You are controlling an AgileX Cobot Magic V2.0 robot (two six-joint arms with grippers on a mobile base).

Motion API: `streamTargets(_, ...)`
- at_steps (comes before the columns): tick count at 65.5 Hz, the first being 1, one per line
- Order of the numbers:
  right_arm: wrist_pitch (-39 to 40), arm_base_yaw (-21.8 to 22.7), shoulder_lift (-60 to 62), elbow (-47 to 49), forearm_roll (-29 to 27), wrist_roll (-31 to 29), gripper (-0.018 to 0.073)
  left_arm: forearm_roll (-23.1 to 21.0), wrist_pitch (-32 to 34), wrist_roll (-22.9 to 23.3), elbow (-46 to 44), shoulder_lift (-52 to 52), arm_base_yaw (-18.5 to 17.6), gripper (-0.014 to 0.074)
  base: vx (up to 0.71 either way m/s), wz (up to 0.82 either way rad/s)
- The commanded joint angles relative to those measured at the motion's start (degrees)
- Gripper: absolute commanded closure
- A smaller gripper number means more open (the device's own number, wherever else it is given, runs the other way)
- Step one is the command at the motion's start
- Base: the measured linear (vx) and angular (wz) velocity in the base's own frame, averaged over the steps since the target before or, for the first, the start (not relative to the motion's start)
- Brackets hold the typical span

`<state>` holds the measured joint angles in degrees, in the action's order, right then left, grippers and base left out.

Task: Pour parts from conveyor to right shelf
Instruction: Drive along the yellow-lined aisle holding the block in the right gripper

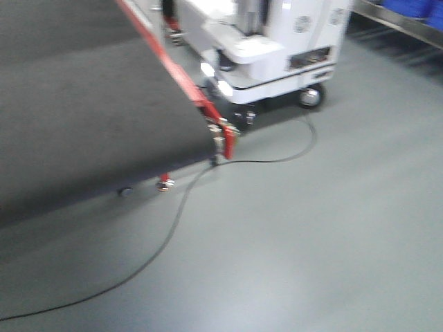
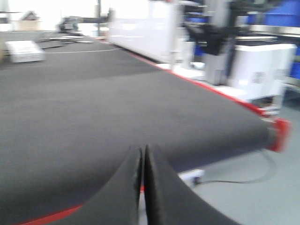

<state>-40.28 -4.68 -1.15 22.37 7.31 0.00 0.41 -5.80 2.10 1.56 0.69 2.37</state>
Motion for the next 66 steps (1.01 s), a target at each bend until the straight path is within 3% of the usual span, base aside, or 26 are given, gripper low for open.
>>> streamTargets(1, 4.53, 0.24, -1.21, 1.46, 0.86, -0.94, 0.0564, -0.41, 4.19, 0.49, -1.14, 0.68, -0.3, 0.0603, -0.48, -0.84)
streamTargets(66, 4.53, 0.24, -1.21, 1.46, 0.78, -0.94, 0.0564, -0.41, 4.19, 0.49, -1.14, 0.68, -0.3, 0.0603, -0.39, -0.69)
